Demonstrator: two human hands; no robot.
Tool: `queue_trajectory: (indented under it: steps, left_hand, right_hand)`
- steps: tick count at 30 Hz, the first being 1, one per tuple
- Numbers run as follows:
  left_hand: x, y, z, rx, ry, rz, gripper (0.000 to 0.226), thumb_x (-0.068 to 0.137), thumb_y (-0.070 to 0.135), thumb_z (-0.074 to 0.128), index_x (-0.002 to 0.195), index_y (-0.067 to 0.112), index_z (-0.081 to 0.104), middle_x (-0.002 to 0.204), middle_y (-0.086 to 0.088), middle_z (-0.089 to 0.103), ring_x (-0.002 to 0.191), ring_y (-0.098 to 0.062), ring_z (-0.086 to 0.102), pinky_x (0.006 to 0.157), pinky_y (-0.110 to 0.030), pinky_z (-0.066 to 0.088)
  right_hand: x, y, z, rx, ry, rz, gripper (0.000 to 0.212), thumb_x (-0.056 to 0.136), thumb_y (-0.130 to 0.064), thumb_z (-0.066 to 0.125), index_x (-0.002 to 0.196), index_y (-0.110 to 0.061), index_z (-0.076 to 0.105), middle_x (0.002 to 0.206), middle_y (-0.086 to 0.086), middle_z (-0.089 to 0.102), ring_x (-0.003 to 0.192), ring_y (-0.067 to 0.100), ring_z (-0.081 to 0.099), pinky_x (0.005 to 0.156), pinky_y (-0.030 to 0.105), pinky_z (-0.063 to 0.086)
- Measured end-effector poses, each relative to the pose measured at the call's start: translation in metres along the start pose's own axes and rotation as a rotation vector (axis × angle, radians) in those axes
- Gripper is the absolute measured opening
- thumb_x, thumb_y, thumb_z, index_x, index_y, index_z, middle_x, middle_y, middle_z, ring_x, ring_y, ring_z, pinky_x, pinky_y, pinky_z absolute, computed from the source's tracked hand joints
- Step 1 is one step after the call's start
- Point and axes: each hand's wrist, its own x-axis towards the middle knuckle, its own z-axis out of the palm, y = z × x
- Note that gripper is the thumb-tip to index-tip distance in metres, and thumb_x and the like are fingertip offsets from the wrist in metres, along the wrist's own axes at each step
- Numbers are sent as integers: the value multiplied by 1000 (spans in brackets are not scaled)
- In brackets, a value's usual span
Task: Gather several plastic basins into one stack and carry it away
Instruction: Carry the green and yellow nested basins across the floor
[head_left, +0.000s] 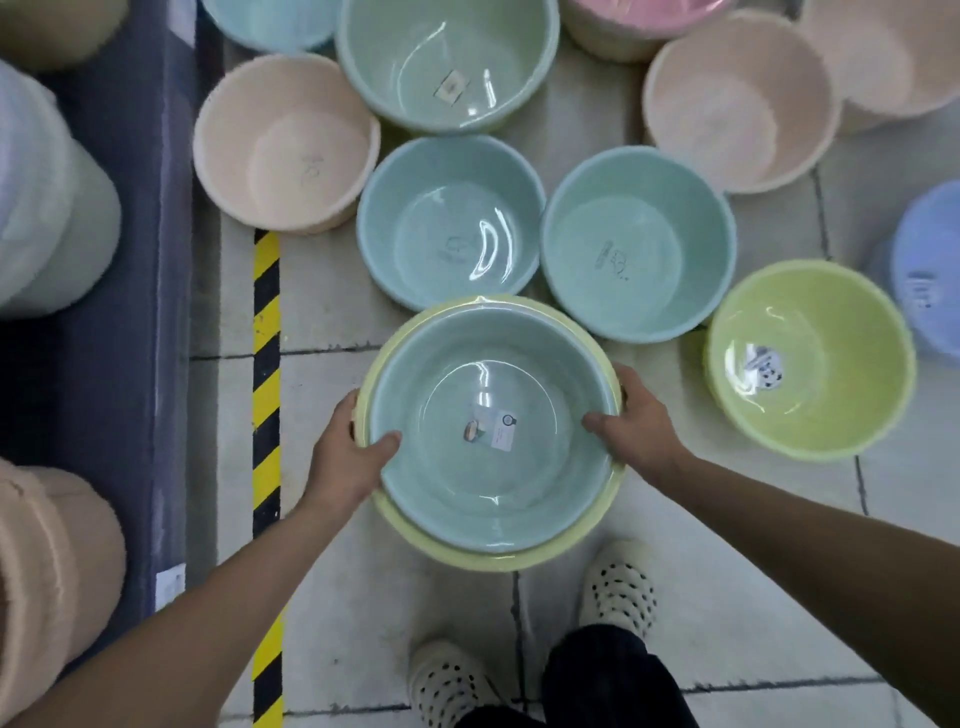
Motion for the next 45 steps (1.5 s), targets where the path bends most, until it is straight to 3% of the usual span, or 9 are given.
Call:
queue_trajectory:
  steps: [10,15,20,27,29,32,36,42,45]
  left_hand:
    - [-90,237,93,182,-281,159,35,85,17,73,115,30,60,98,18,67,90,-1,64,68,-17,50]
    - [-119,318,148,313,-348,223,37,85,22,72,115,34,55,103,11,68,97,-15,66,87,-36,54]
    - [-132,365,214,379,-357,236,38,86,20,70,121,27,57,97,9,64,93,-18,63,81,-30,50]
    - [-104,402,299,522,-472,252,41,83,16,71,121,23,55,97,5,67,91,-20,66,81,-35,55]
    - [-91,408,323,575,-494,261,46,82,14,71,126,20,54,102,-2,68,94,-25,67,86,-42,56]
    - [-70,406,358,622,-483,266,48,82,11,70,126,16,54,103,-6,68,94,-28,66,84,-38,54]
    - [-38,388,400,670,-496,248,50,81,11,72,127,14,53,102,-3,66,94,-27,65,83,-36,52]
    - [6,340,445,758,-449,208,35,79,11,72,109,17,55,100,-9,67,92,-32,66,85,-42,55]
    - [26,312,456,818,-406,205,42,70,25,69,110,16,57,101,-13,64,87,-33,65,82,-45,56]
  right_hand:
    - [-89,-20,-230,188,201,114,78,80,-11,71,148,-27,38,121,0,59,110,25,59,91,32,47]
    - [-114,-14,-314,228,233,168,87,73,-25,71,151,-29,33,132,3,58,110,22,55,93,32,45]
    - [-125,2,-371,265,281,184,87,61,-32,59,145,-30,38,119,-1,61,104,22,56,83,30,42]
    - [-104,39,-415,252,314,331,87,61,-38,65,144,-29,38,113,1,62,103,27,58,82,32,46]
    - [-90,52,-417,246,337,378,81,70,-34,71,143,-27,38,108,3,61,99,28,58,79,32,45]
    - [-62,75,-416,206,343,440,71,80,-27,72,142,-22,38,104,4,61,94,28,56,80,34,47]
    - [-17,114,-408,161,349,488,68,82,-28,72,140,-16,39,116,13,64,105,35,60,83,37,48]
    - [40,172,-377,170,325,591,55,82,-25,71,129,-10,46,106,11,62,95,31,59,75,34,46]
    - [56,194,-354,189,309,592,54,82,-22,70,128,-9,44,96,4,56,84,26,54,70,32,43]
